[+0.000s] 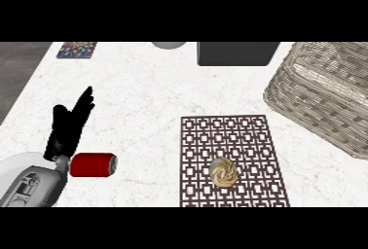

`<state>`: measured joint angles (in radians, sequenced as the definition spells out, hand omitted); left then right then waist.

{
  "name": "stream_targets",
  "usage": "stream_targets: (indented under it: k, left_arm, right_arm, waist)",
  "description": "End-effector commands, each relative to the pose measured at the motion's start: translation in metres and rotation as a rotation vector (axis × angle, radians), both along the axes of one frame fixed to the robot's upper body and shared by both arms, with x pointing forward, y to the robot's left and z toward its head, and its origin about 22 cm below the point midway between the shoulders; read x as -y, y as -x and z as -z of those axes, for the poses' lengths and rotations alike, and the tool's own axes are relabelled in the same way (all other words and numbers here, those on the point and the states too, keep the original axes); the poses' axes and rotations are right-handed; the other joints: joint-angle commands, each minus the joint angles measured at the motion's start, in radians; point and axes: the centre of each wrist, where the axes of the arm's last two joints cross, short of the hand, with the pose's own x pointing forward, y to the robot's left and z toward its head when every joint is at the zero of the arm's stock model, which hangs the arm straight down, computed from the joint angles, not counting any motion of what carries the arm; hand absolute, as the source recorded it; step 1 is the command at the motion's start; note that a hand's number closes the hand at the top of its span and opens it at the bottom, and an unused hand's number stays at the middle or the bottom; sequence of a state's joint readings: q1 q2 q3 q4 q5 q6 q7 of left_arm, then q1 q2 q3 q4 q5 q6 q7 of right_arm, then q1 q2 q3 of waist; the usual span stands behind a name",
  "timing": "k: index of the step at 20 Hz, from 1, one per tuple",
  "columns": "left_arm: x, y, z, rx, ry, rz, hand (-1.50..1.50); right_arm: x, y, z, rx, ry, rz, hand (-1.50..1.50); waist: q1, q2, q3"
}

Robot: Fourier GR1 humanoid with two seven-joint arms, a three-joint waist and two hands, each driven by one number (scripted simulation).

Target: Pick the cupcake from the placemat and place it in the basket

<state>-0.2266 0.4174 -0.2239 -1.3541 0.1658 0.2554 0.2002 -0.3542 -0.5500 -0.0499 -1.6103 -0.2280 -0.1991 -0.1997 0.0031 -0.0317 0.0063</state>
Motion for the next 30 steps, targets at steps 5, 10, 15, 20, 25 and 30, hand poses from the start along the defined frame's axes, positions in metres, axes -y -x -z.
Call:
stream_targets:
  k: [5, 10, 15, 20, 25, 30]
  left_arm:
    - [-0.033, -0.012, -0.031, 0.103, 0.049, -0.001, 0.0]
    - [-0.02, -0.005, -0.015, 0.034, 0.111, 0.033, 0.0]
    - [-0.043, -0.009, -0.016, 0.034, 0.117, -0.008, 0.0]
    - [-0.041, 0.002, -0.007, 0.019, 0.107, -0.022, 0.0]
    - [-0.039, 0.001, -0.009, 0.009, 0.111, -0.03, 0.0]
    - [-0.048, -0.001, -0.012, 0.02, 0.116, -0.053, 0.0]
  right_arm:
    - [-0.031, -0.015, 0.043, -0.05, -0.269, -0.303, 1.5]
    - [-0.105, 0.014, 0.074, -0.009, 0.38, -0.516, -1.5]
    - [-0.222, 0.052, 0.096, 0.035, 0.282, -0.403, -1.5]
    - [-0.252, 0.072, 0.057, -0.199, 0.33, -0.322, -1.5]
    - [-0.236, 0.041, 0.025, -0.385, 0.668, -0.128, -1.5]
    - [-0.206, 0.026, -0.022, -0.478, 0.897, 0.16, -1.5]
  waist:
    - [0.028, 0.038, -0.004]
    - [0.053, 0.034, -0.009]
    - [0.008, 0.029, -0.008]
    - [-0.008, 0.021, -0.009]
    - [-0.013, 0.01, -0.013]
    - [-0.04, 0.011, -0.012]
